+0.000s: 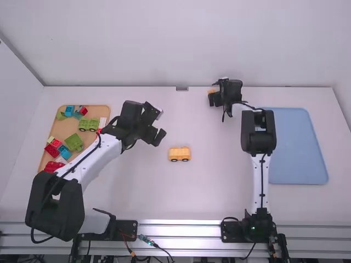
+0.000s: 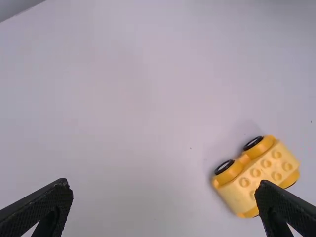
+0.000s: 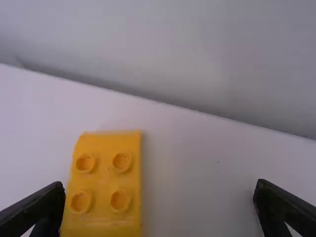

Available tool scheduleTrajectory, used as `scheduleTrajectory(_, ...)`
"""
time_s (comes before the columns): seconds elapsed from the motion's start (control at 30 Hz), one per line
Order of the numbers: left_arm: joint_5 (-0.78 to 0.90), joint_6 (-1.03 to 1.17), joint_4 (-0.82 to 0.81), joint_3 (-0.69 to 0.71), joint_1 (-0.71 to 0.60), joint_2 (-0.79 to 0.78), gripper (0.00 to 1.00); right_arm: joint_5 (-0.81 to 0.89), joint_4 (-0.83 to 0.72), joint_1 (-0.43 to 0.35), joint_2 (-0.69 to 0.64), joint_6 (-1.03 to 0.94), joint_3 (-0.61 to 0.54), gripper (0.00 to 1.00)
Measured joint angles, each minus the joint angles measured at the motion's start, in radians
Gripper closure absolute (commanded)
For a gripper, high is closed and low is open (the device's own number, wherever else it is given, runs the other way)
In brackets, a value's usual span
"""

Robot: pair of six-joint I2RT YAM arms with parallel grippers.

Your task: Assemble lego blocks to make yellow taxi

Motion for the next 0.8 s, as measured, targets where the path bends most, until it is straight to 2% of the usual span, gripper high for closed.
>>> scheduleTrajectory(0.1, 0.000, -0.001, 0.000, 0.000, 0.000, 0.000, 0.01, 0.000, -0.016, 0.001, 0.005, -0.005, 0.025, 0.01)
scheduleTrajectory(0.17, 0.000, -0.003, -0.004, 0.000, 0.000, 0.000, 0.01, -0.001, -0.018, 0.001, 0.009, -0.006, 0.033, 0.10)
scheduleTrajectory(0.2, 0.000, -0.003, -0.007, 0.000, 0.000, 0.000, 0.01, -0.001, -0.018, 0.001, 0.010, -0.008, 0.033, 0.11)
scheduleTrajectory(0.23, 0.000, -0.003, -0.012, 0.000, 0.000, 0.000, 0.01, 0.000, -0.019, 0.001, 0.011, -0.003, 0.033, 0.19)
scheduleTrajectory(0.33, 0.000, -0.003, -0.027, 0.000, 0.000, 0.000, 0.01, -0.002, -0.021, 0.001, 0.016, 0.004, 0.034, 0.34)
scheduleTrajectory(0.43, 0.000, -0.003, -0.031, 0.000, 0.000, 0.000, 0.01, -0.002, -0.026, 0.002, 0.016, 0.003, 0.034, 0.46)
scheduleTrajectory(0.5, 0.000, -0.003, -0.029, 0.000, 0.000, 0.000, 0.01, -0.006, -0.032, 0.003, 0.016, 0.003, 0.034, 0.47)
scheduleTrajectory(0.53, 0.000, -0.003, -0.029, 0.000, 0.000, 0.000, 0.01, -0.007, -0.038, 0.003, 0.016, 0.002, 0.037, 0.51)
scheduleTrajectory(0.57, 0.000, -0.003, -0.029, 0.000, 0.000, 0.000, 0.01, -0.009, -0.044, 0.003, 0.016, 0.001, 0.039, 0.65)
scheduleTrajectory(0.63, 0.000, -0.003, -0.029, 0.000, 0.000, 0.000, 0.01, -0.013, -0.053, 0.003, 0.016, -0.002, 0.042, 0.79)
scheduleTrajectory(0.8, 0.000, -0.003, -0.038, 0.000, 0.000, 0.000, 0.01, -0.035, -0.082, 0.002, 0.016, 0.002, 0.053, 0.91)
